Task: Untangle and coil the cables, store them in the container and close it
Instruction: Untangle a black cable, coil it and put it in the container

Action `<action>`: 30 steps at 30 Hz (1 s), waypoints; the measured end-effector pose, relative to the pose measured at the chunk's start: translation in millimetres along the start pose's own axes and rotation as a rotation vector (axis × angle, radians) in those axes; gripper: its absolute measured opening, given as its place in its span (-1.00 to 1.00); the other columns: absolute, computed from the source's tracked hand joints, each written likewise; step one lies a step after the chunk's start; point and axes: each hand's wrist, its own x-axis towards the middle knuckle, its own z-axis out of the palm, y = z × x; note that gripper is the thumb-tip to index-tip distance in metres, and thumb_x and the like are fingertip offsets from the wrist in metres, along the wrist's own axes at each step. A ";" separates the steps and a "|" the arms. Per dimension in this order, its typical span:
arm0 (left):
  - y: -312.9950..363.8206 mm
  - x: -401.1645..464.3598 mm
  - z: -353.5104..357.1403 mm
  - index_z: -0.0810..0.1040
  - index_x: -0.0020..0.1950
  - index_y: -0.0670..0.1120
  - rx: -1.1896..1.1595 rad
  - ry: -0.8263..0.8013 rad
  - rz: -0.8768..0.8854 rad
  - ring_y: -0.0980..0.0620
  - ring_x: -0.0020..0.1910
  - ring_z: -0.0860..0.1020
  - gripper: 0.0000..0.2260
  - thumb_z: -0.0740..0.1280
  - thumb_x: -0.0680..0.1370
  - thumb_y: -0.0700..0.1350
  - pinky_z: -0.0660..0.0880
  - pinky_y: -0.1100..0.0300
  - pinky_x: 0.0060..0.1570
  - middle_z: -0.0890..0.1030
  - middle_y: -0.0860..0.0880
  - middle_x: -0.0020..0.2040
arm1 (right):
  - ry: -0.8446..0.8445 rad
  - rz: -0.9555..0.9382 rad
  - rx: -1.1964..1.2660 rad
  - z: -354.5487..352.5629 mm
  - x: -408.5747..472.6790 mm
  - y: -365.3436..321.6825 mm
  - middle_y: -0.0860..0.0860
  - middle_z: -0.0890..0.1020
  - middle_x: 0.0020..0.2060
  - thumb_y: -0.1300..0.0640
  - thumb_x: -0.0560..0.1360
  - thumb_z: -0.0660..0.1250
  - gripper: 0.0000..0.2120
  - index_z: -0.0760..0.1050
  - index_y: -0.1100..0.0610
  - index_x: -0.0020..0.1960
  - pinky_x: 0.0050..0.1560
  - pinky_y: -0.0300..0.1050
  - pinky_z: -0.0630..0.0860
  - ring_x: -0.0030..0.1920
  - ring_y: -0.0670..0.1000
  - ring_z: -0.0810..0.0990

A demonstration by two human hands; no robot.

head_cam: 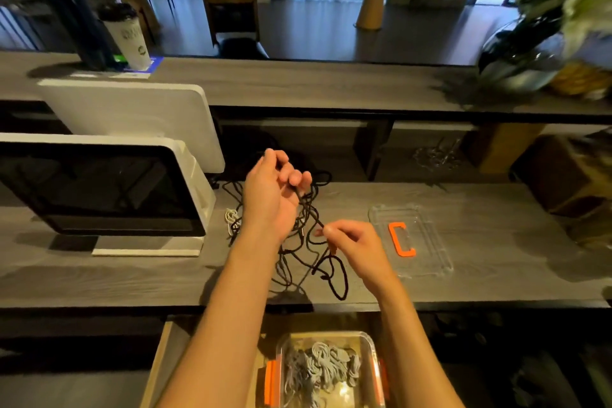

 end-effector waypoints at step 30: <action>-1.8 -25.6 -54.4 0.52 -0.24 -0.08 1.351 -0.311 0.011 0.11 -0.42 0.33 -0.72 0.15 0.62 -0.10 0.27 0.15 -0.31 0.36 0.08 -0.42 | 0.755 0.100 -0.293 8.7 22.7 -0.4 0.01 0.46 0.16 0.00 0.48 0.47 -0.58 0.43 0.09 0.25 0.13 -0.16 0.40 0.20 0.00 0.44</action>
